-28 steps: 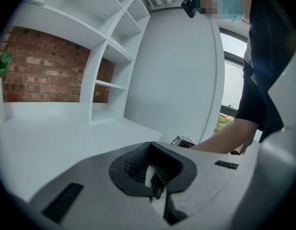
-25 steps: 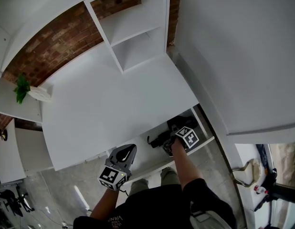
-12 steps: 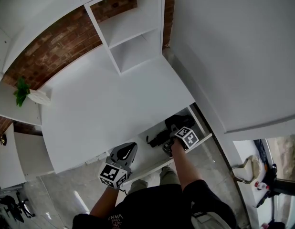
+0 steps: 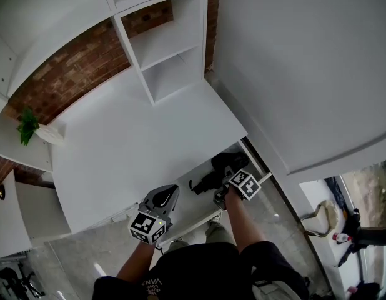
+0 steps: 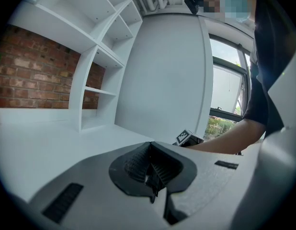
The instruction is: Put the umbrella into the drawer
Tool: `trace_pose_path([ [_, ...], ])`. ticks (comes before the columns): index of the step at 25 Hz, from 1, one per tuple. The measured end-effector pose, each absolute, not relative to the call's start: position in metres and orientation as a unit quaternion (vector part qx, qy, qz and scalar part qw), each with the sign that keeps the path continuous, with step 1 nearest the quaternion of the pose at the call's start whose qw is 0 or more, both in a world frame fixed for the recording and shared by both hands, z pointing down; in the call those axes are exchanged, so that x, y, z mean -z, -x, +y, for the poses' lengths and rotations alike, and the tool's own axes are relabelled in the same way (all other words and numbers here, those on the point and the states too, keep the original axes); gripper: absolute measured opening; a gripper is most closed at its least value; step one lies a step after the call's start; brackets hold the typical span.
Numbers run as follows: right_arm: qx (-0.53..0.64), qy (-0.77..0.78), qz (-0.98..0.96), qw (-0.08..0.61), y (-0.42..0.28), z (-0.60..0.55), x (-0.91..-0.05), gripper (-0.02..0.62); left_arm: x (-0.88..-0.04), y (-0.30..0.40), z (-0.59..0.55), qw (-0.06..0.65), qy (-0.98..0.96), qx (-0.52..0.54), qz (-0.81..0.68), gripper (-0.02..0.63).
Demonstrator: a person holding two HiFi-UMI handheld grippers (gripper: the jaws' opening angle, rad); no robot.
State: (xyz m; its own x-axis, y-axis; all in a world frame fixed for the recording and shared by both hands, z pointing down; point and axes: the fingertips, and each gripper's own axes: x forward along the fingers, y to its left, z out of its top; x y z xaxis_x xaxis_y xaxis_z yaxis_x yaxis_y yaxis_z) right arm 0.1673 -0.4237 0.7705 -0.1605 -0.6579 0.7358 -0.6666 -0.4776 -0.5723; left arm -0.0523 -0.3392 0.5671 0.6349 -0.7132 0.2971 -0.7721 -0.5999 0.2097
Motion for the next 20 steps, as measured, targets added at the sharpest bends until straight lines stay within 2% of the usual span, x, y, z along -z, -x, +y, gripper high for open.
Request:
trace_pose_path([
  [6,-0.517,-0.653,-0.553,-0.002,-0.167,-0.416,-0.729,0.056,-0.560,0.058,-0.332,0.156,-0.895,-0.081,-0.410,0.008],
  [10,-0.489,-0.656,-0.575,0.005,-0.162,-0.407,-0.709,0.013,-0.555,0.062,-0.328,0.151,-0.900,-0.075,-0.403,0.008],
  [20,-0.385,-0.656,-0.649,0.010,-0.141,-0.373,-0.644,0.002,-0.545,0.077,-0.313,0.140,-0.912,-0.067,-0.380,0.008],
])
